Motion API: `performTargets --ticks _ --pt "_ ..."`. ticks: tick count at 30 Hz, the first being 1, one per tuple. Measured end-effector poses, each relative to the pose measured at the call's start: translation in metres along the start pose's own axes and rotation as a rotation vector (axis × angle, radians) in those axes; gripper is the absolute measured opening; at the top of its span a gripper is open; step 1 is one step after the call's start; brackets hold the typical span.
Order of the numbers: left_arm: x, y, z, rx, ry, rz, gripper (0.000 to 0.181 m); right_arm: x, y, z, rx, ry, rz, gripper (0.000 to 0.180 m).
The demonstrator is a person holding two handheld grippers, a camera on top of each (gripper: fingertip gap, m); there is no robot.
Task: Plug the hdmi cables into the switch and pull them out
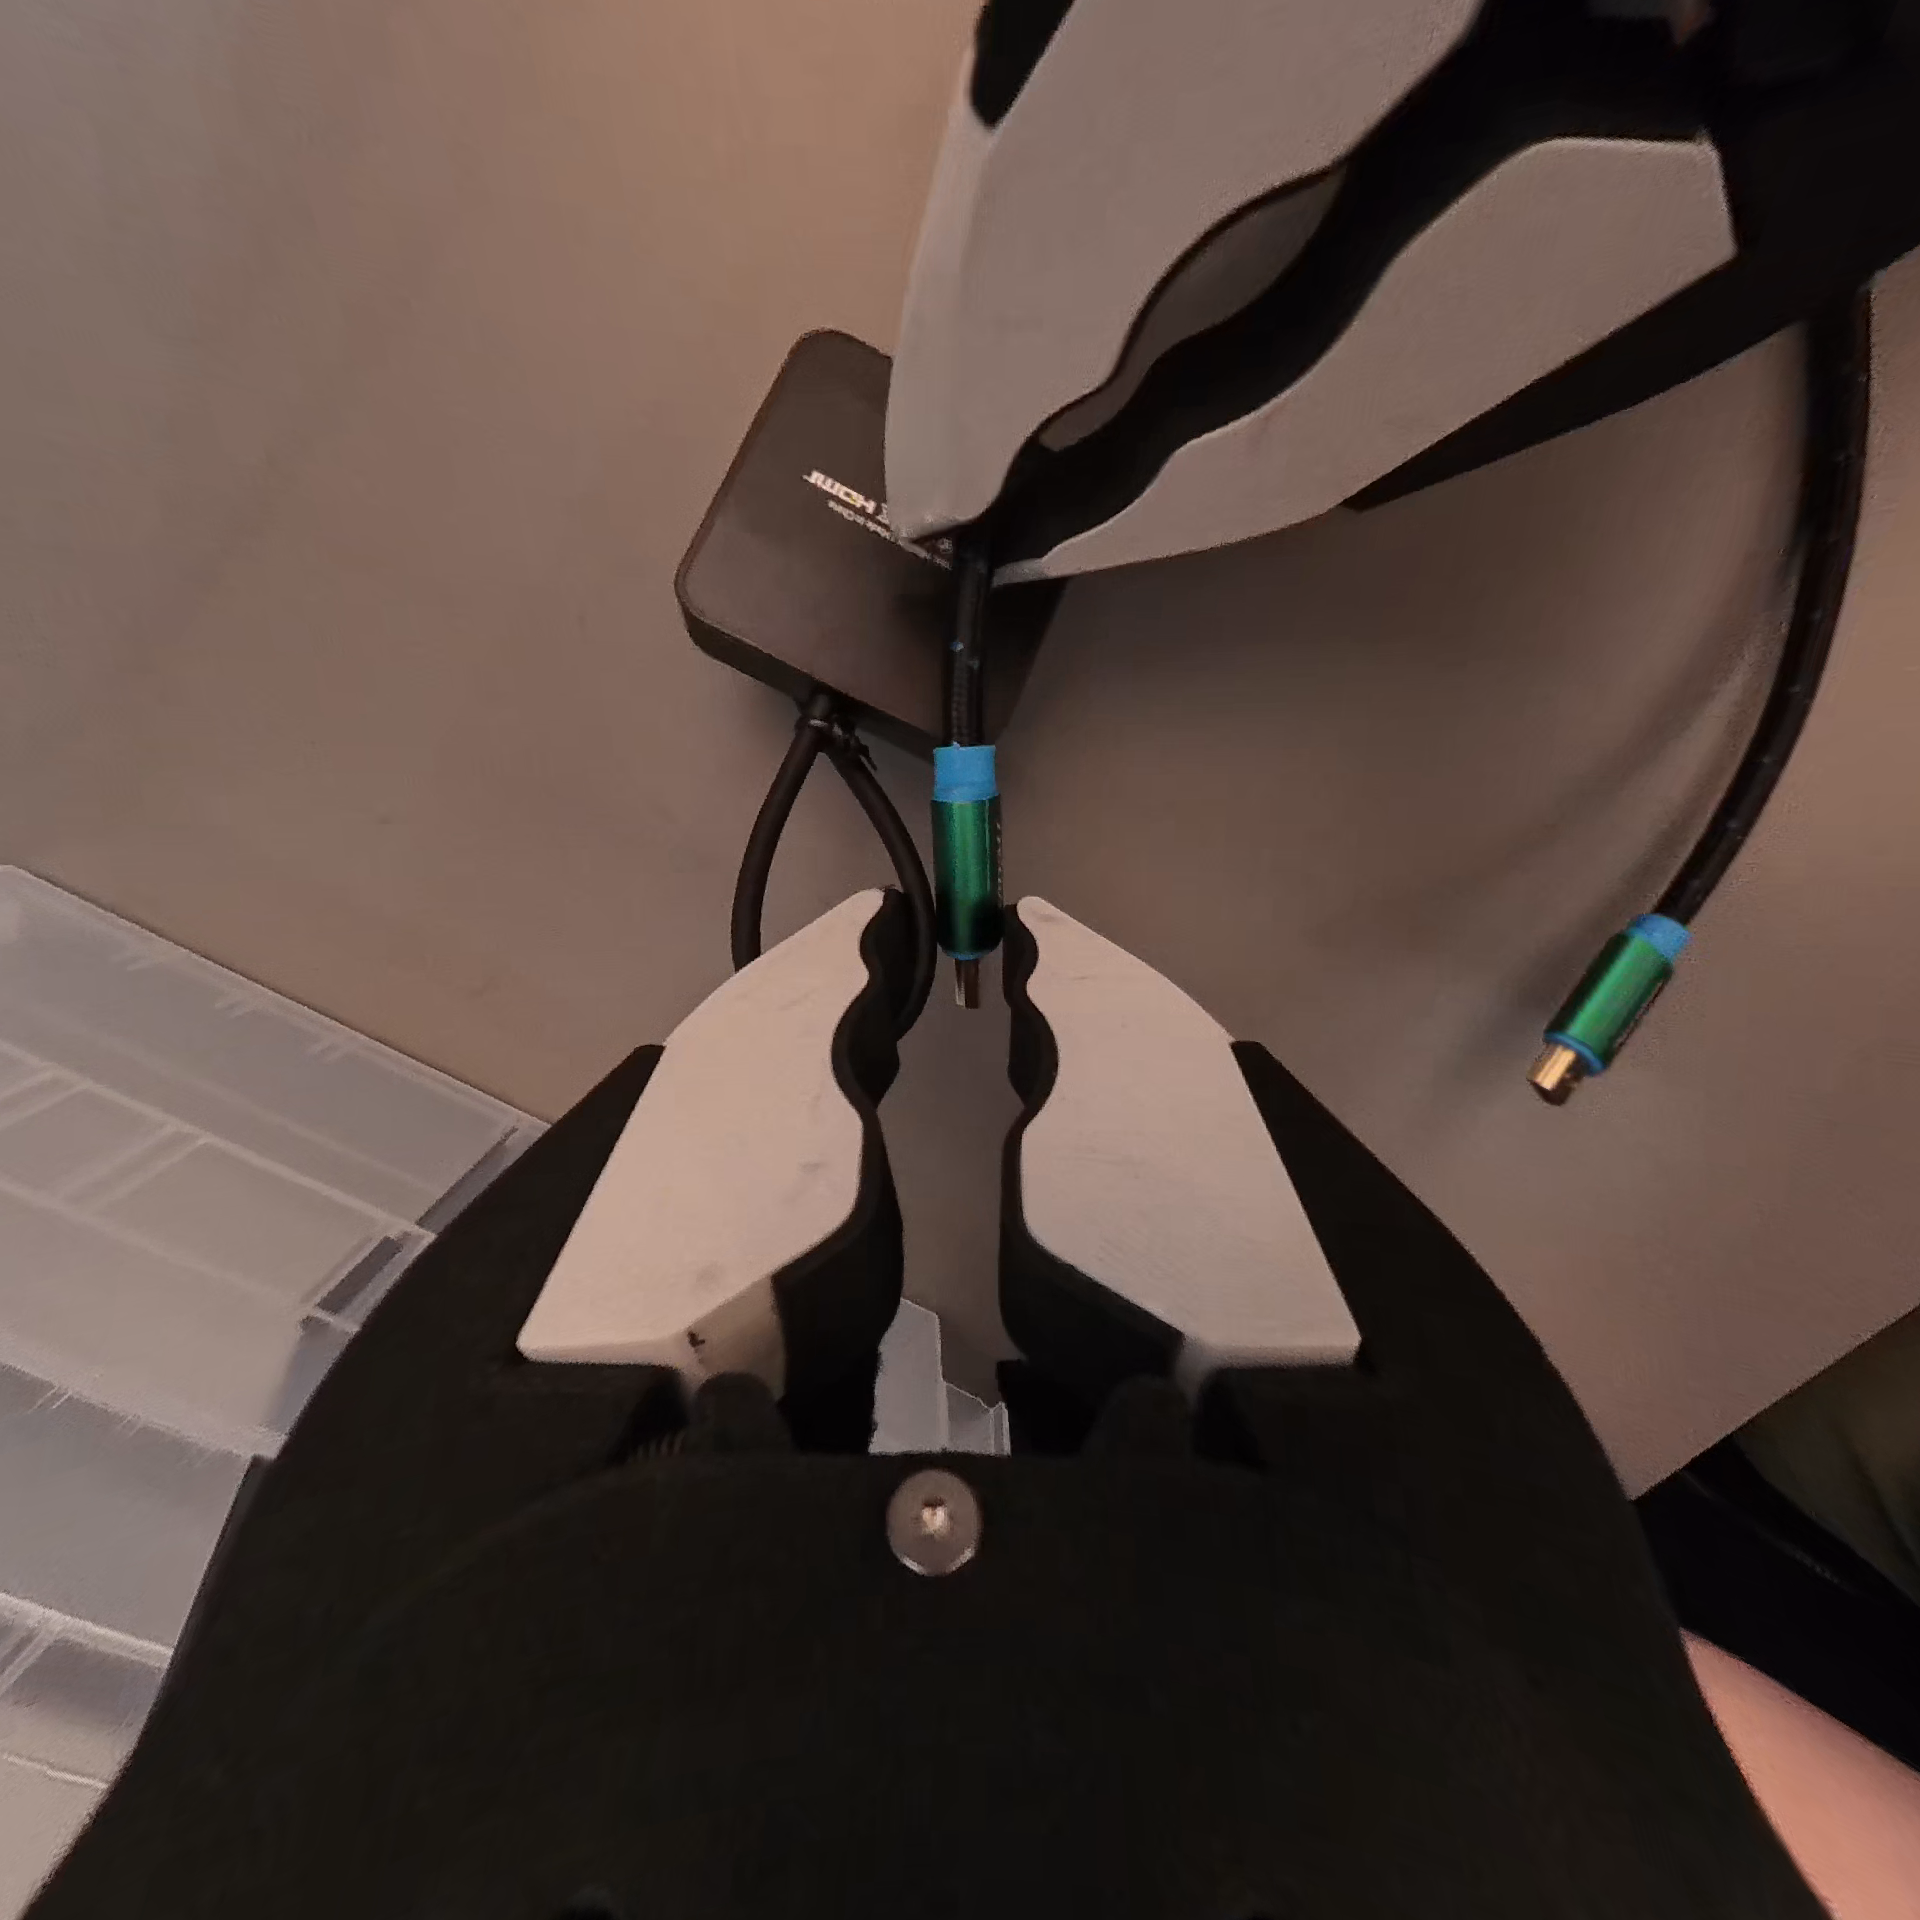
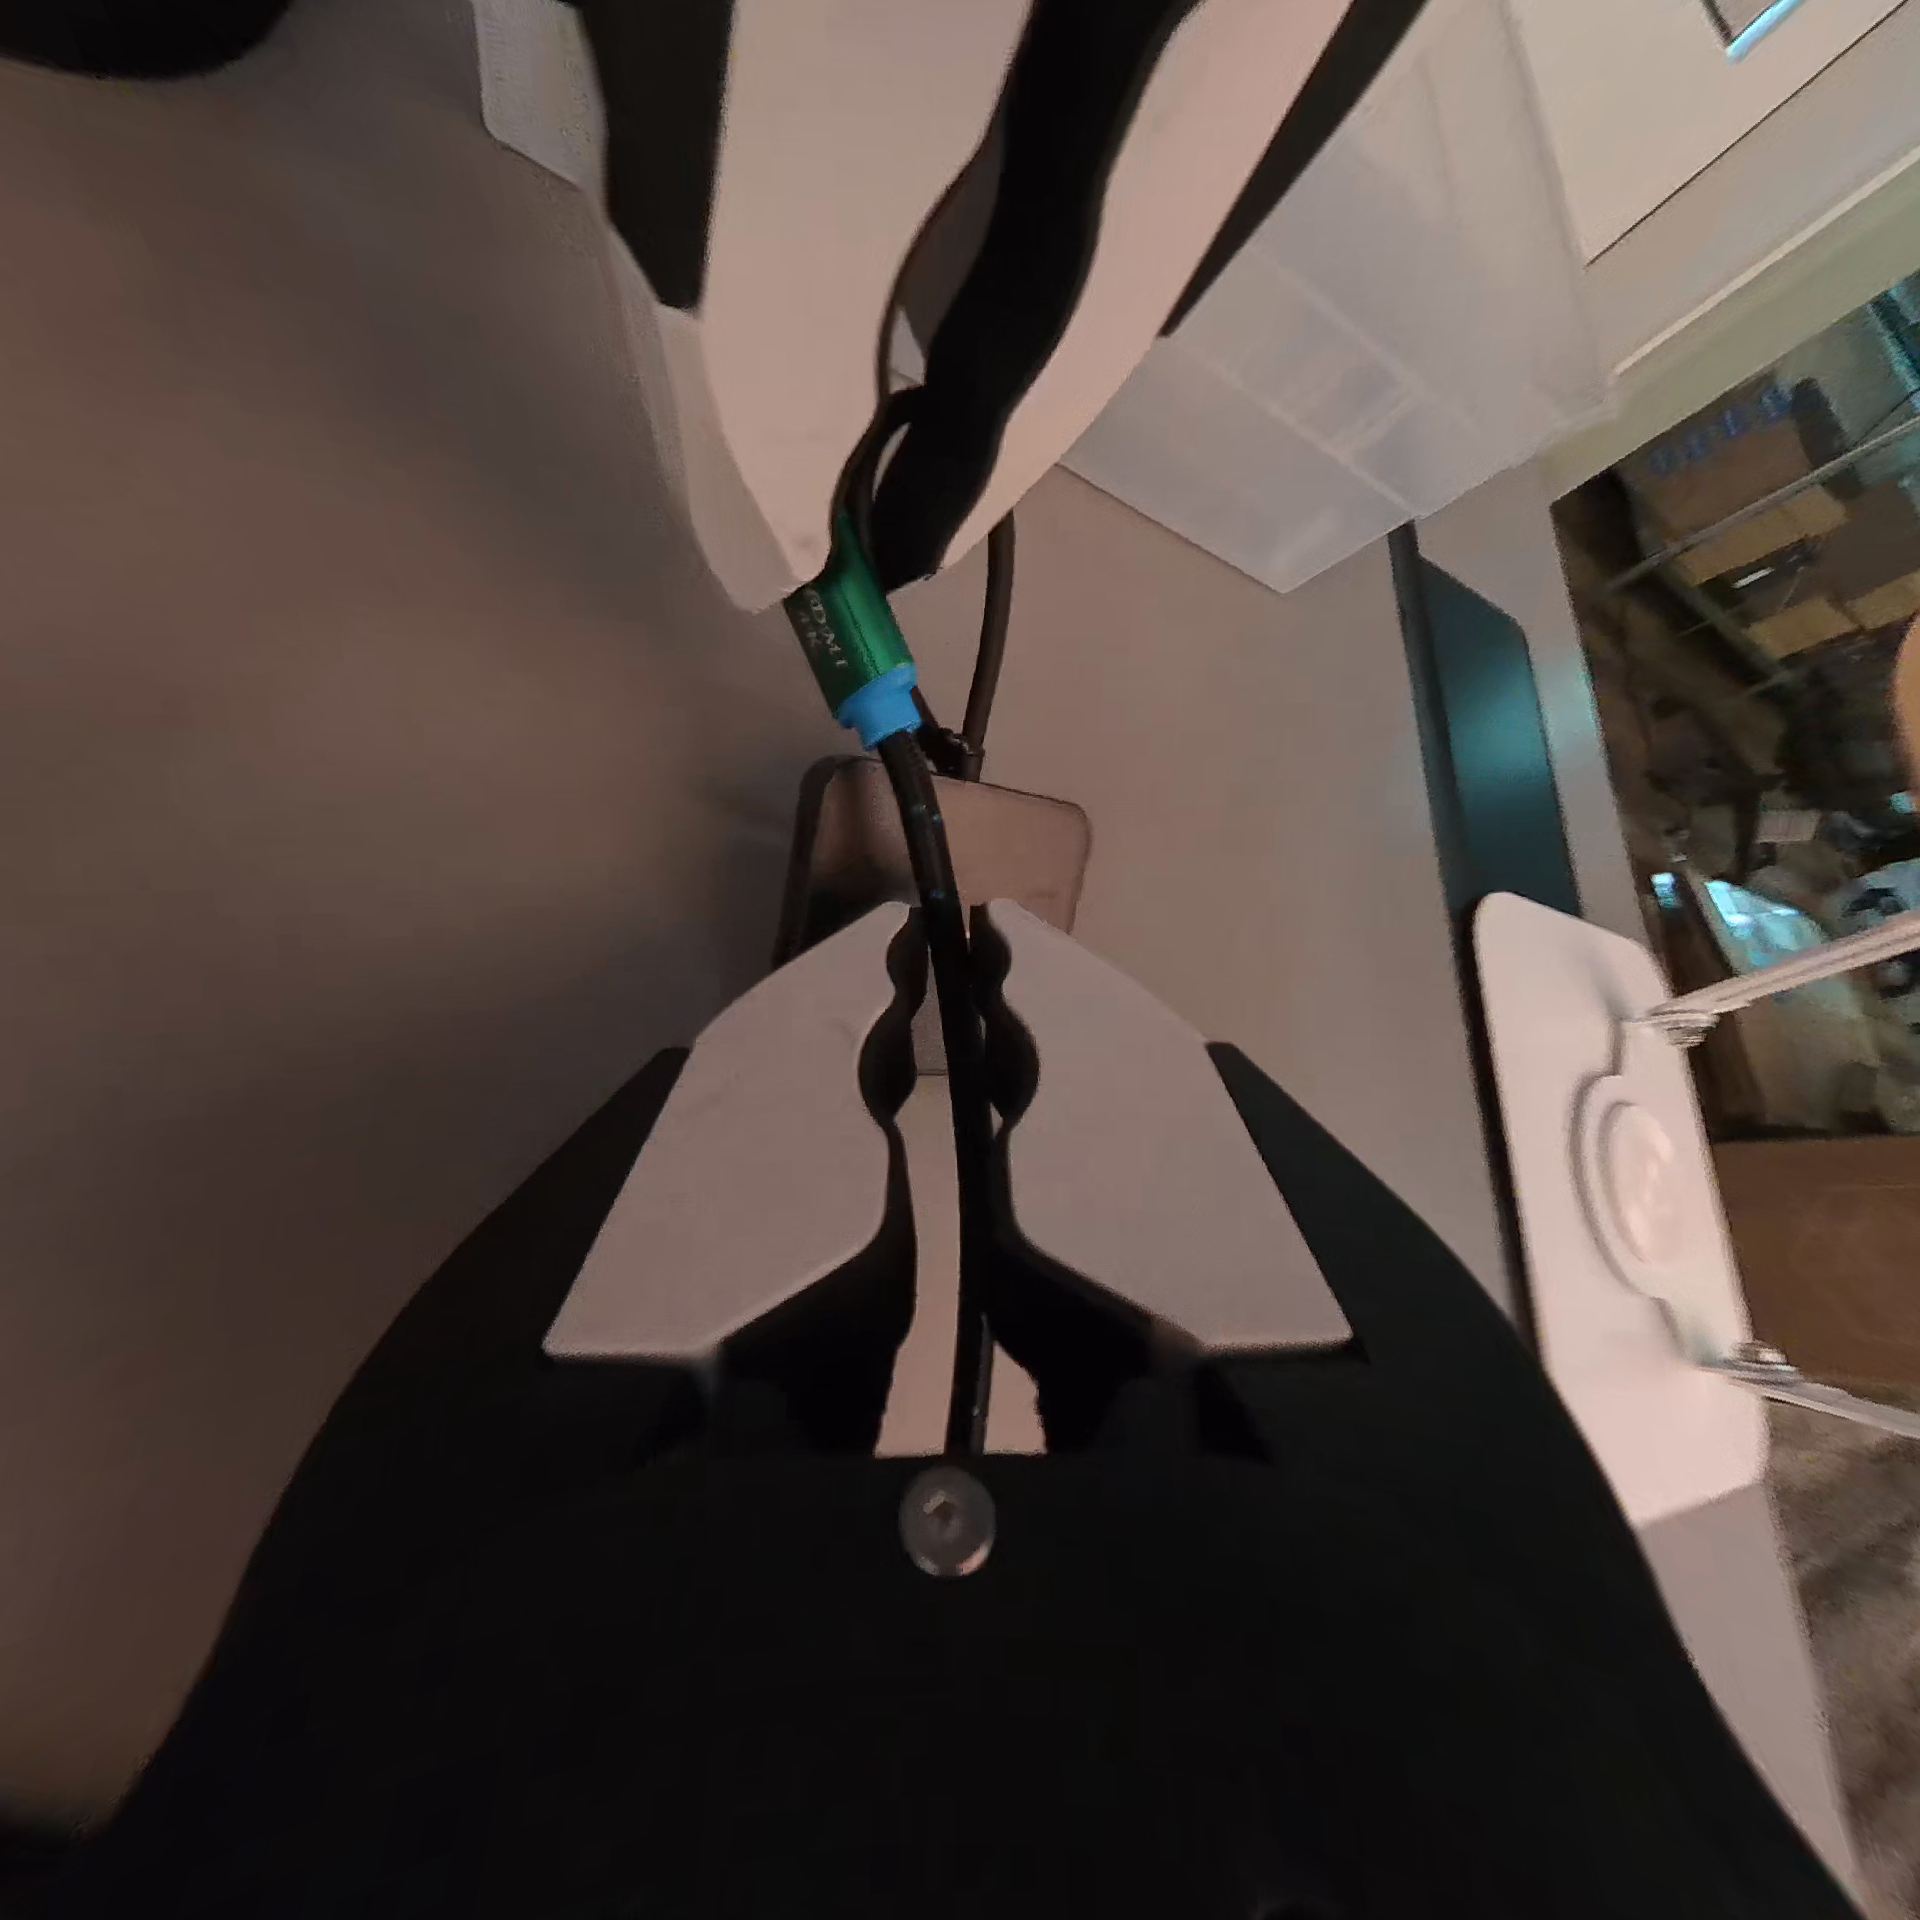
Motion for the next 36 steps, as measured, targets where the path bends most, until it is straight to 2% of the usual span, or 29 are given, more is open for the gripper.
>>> performTargets --ticks 1,2,3,7,13,15,20,23,27,29,32,36 --pt "-0.003 0.003 0.001 -0.017 -0.022 0.017 0.017 -0.002 -0.002 0.002 -0.032 0.007 -0.028 0.008" --pt "-0.007 0.008 0.002 -0.038 -0.051 0.038 0.025 -0.005 -0.003 0.004 -0.068 0.008 -0.052 0.007" --pt "-0.013 0.013 0.003 -0.063 -0.090 0.045 0.041 -0.008 -0.005 0.008 -0.099 -0.003 -0.076 0.007" --pt "-0.049 0.016 0.011 -0.158 -0.341 -0.084 0.066 -0.023 -0.015 0.022 -0.242 -0.020 -0.229 0.007" --pt "-0.082 0.014 0.018 -0.256 -0.585 -0.290 0.077 -0.056 -0.032 0.053 -0.493 -0.056 -0.601 0.007" --pt "-0.087 0.015 0.022 -0.276 -0.640 -0.337 0.078 -0.068 -0.034 0.066 -0.542 -0.087 -0.716 0.007" --pt "-0.107 0.013 0.030 -0.332 -0.807 -0.517 0.067 -0.090 -0.037 0.088 -0.586 -0.127 -0.894 0.007" --pt "-0.125 0.007 0.037 -0.353 -0.954 -0.710 0.051 -0.104 -0.041 0.099 -0.570 -0.154 -0.979 0.007" --pt "-0.132 -0.007 0.042 -0.289 -0.965 -0.817 0.054 -0.112 -0.046 0.104 -0.567 -0.123 -1.036 0.007" --pt "-0.137 -0.012 0.046 -0.258 -0.969 -0.812 0.057 -0.113 -0.047 0.104 -0.555 -0.107 -1.035 0.007" --pt "-0.133 -0.009 0.048 -0.245 -0.943 -0.660 0.061 -0.113 -0.050 0.103 -0.538 -0.083 -1.031 0.007" --pt "-0.133 0.000 0.048 -0.232 -0.955 -0.474 0.051 -0.114 -0.053 0.103 -0.510 -0.060 -1.021 0.007"
Point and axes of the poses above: each gripper's, where its closed fingertips meet, x out along the fingers, z out of its top, y = z × x across the jaws, the point moved 3 cm from there along -x, back along the fingers, and after that the axes turned 5 degrees about x, right-handed, at the moved point
